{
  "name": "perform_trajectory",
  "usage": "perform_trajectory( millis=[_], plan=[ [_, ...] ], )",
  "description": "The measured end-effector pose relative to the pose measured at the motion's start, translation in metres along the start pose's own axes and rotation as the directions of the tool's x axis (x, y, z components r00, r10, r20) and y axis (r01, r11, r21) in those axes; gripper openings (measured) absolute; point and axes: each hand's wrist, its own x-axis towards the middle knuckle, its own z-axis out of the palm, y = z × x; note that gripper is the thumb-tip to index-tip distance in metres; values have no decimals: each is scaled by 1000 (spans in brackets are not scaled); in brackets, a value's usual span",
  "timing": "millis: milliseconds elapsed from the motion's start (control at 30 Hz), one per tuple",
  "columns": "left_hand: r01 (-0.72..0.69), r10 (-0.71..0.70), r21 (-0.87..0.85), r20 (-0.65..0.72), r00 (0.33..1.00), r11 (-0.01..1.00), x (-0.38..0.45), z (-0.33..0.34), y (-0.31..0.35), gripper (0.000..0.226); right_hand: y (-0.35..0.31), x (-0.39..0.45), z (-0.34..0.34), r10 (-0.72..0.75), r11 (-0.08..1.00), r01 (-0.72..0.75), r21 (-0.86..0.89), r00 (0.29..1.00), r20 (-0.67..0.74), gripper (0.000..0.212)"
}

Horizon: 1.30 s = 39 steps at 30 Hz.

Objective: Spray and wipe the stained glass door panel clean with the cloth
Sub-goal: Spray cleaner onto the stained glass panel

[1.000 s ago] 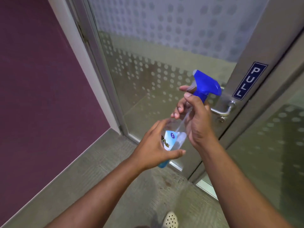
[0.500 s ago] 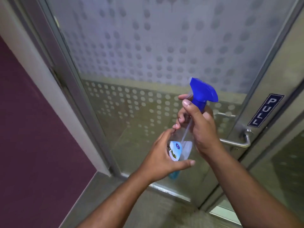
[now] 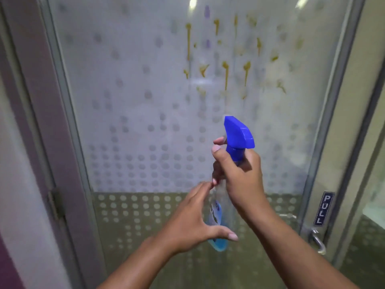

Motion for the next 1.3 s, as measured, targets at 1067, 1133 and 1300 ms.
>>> perform_trajectory(
  millis=[1067,1133,1300],
  plan=[
    [151,19,912,-171,985,382,196,-281,29,183,-141,204,147,-291,845,198,-497,950,-117,28],
    [160,7,912,-176,984,377,196,-281,29,184,-145,208,143,-294,843,194,-502,947,-127,28],
    [164,-9,912,-174,985,376,196,-280,32,184,-156,214,125,-277,841,158,-518,947,-161,29]
  ],
)
